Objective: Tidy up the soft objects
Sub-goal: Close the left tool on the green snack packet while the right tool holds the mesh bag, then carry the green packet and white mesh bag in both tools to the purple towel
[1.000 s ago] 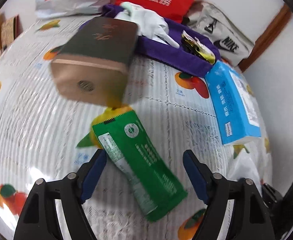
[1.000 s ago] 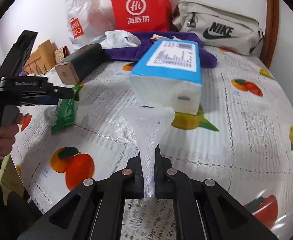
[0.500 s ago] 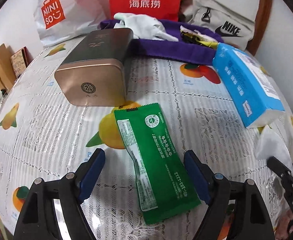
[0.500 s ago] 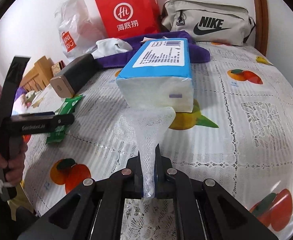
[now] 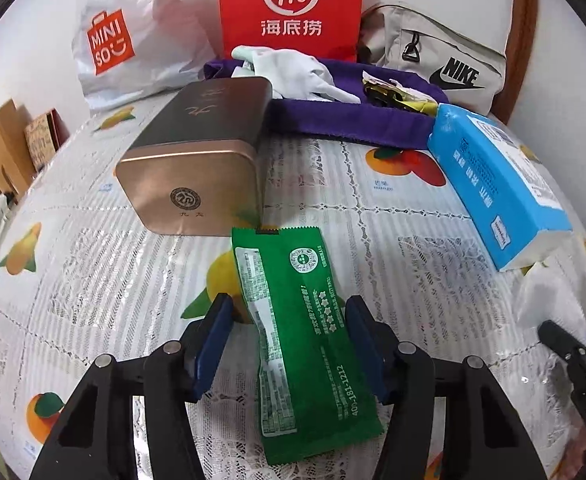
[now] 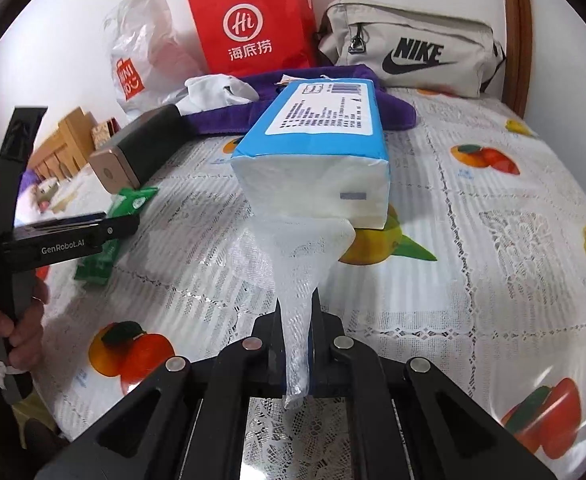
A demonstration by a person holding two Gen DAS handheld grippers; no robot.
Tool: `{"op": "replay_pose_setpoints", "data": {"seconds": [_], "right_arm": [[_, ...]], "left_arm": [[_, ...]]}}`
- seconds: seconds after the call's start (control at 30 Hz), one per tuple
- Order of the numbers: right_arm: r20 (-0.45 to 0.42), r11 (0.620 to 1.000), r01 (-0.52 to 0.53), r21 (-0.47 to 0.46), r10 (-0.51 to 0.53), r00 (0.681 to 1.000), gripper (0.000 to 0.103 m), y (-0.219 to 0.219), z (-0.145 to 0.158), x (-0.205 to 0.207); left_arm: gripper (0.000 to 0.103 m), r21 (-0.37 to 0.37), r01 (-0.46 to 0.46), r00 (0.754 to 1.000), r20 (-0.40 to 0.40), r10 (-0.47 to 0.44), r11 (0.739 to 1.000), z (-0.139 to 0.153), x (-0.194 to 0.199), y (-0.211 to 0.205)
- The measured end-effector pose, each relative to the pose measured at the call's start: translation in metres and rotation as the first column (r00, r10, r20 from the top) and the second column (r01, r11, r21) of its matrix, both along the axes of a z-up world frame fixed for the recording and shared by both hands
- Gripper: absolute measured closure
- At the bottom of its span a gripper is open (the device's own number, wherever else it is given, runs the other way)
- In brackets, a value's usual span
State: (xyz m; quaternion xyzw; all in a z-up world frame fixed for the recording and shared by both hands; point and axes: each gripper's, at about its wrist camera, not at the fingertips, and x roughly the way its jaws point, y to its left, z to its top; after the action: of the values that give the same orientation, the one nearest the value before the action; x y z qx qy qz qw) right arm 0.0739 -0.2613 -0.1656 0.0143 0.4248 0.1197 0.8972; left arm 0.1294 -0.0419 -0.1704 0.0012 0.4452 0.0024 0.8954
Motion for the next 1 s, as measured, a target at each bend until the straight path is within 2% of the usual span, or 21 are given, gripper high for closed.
{"op": "replay_pose_setpoints", "data": {"seconds": [0.03, 0.13, 0.23, 0.33, 0.53, 0.63, 0.8, 1.0], "right_arm": [[0.003, 1.000, 0.001, -0.013, -0.001, 1.000, 0.097, 0.002, 0.000, 0.000], [-0.002, 0.999, 0.011, -0.034, -0.011, 1.000, 0.097, 0.004, 0.002, 0.000], [-0.016, 0.999, 0.018, -0.038, -0.019, 1.000, 0.097, 0.003, 0.004, 0.001], [-0.021, 0.998, 0.031, -0.050, -0.032, 0.999, 0.097, 0.002, 0.007, -0.002], [-0.010, 0.998, 0.053, -0.043, -0.053, 0.999, 0.097, -0.002, 0.020, -0.008], [0.009, 0.998, 0.052, -0.045, -0.052, 0.999, 0.097, -0.001, 0.029, -0.011], [0.026, 0.997, 0.060, -0.039, -0.059, 0.998, 0.097, 0.001, 0.046, -0.011], [0.064, 0.998, 0.046, -0.043, -0.043, 0.997, 0.097, 0.004, 0.069, -0.010]], "left_arm": [[0.070, 0.006, 0.008, 1.000, 0.017, -0.008, 1.000, 0.001, -0.002, 0.000], [0.078, -0.031, 0.006, 1.000, 0.015, -0.006, 1.000, 0.003, -0.005, 0.010], [0.081, -0.087, -0.011, 1.000, 0.005, 0.012, 0.996, 0.005, -0.011, 0.024], [0.082, -0.103, -0.040, 0.999, 0.003, 0.041, 0.994, 0.007, -0.020, 0.037], [0.082, -0.184, -0.054, 0.998, 0.011, 0.057, 0.981, 0.014, -0.036, 0.059], [0.082, -0.189, -0.058, 0.998, 0.026, 0.064, 0.980, 0.022, -0.042, 0.064], [0.082, -0.202, -0.064, 0.996, 0.055, 0.076, 0.977, 0.041, -0.047, 0.073], [0.082, -0.228, -0.028, 0.991, 0.118, 0.057, 0.973, 0.069, -0.049, 0.078]]}}
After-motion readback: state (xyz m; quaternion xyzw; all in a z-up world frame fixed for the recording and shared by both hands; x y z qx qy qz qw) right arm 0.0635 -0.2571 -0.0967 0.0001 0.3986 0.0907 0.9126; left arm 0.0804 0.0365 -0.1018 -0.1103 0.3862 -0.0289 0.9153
